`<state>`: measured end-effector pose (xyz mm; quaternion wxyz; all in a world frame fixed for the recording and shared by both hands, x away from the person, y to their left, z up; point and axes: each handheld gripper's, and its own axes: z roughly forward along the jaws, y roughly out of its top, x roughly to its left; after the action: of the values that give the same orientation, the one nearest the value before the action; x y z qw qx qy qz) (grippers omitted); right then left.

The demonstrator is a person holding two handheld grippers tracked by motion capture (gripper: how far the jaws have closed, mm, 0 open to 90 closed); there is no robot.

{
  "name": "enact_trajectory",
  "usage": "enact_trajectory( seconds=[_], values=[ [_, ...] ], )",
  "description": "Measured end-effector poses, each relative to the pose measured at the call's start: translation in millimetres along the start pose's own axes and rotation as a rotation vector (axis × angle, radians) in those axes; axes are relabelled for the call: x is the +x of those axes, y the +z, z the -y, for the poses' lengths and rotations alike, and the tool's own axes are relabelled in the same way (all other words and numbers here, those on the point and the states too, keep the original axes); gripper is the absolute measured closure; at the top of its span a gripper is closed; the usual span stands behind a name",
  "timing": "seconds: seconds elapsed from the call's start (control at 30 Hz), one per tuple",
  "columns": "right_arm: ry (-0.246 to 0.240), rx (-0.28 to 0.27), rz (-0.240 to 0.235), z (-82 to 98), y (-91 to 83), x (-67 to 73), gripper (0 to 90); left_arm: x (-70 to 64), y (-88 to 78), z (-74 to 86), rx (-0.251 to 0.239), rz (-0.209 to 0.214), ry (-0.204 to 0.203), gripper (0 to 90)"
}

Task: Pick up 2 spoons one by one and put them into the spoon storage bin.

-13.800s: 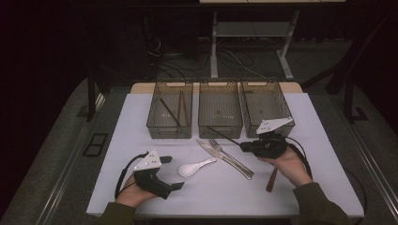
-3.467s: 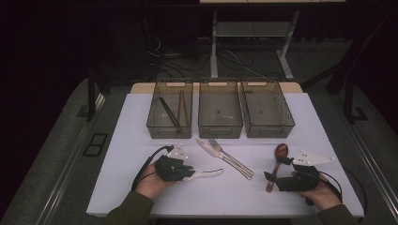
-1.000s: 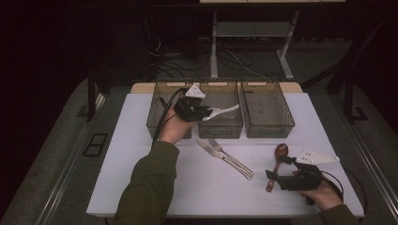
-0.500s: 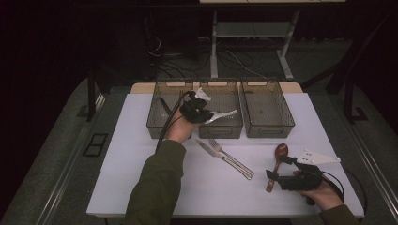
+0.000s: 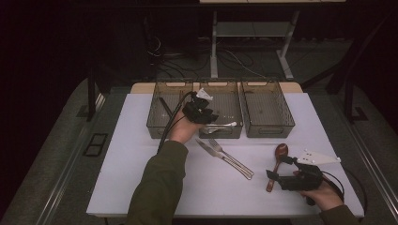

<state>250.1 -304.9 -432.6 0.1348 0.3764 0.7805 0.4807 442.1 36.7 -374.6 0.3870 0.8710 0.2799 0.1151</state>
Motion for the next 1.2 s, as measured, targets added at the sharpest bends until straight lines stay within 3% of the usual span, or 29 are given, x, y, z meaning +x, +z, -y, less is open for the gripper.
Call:
enact_trajectory(
  seconds=[0.2, 0.47, 0.77, 0.9, 1.0, 1.1, 1.2],
  values=[
    [-0.004, 0.002, 0.003, 0.2, 0.0, 0.0, 18.5, -2.1, -4.4, 0.3, -0.051, 0.033, -0.038, 52.9],
    [-0.006, 0.011, 0.005, 0.5, 0.6, -0.1, 18.5, -11.9, -19.8, 7.4, -0.089, 0.050, -0.011, 43.3],
    [0.003, 0.052, -0.002, -0.1, -0.9, -3.6, 18.4, -29.5, -43.3, 34.0, -0.112, 0.080, -0.009, 31.0],
    [0.011, 0.066, 0.029, -2.0, -5.6, -6.8, 18.5, -38.4, -52.2, 50.0, -0.106, 0.077, 0.015, 28.2],
    [0.028, 0.062, 0.069, -6.4, -8.9, -10.4, 27.5, -43.4, -58.9, 64.6, -0.113, 0.074, 0.016, 25.5],
    [0.042, 0.076, 0.094, -9.0, -8.1, -15.2, 43.6, -48.1, -64.4, 80.6, -0.110, 0.080, 0.013, 23.2],
    [0.040, 0.096, 0.092, -10.2, -2.0, -19.8, 54.3, -52.0, -68.9, 95.6, -0.103, 0.074, 0.013, 19.9]
  ],
)
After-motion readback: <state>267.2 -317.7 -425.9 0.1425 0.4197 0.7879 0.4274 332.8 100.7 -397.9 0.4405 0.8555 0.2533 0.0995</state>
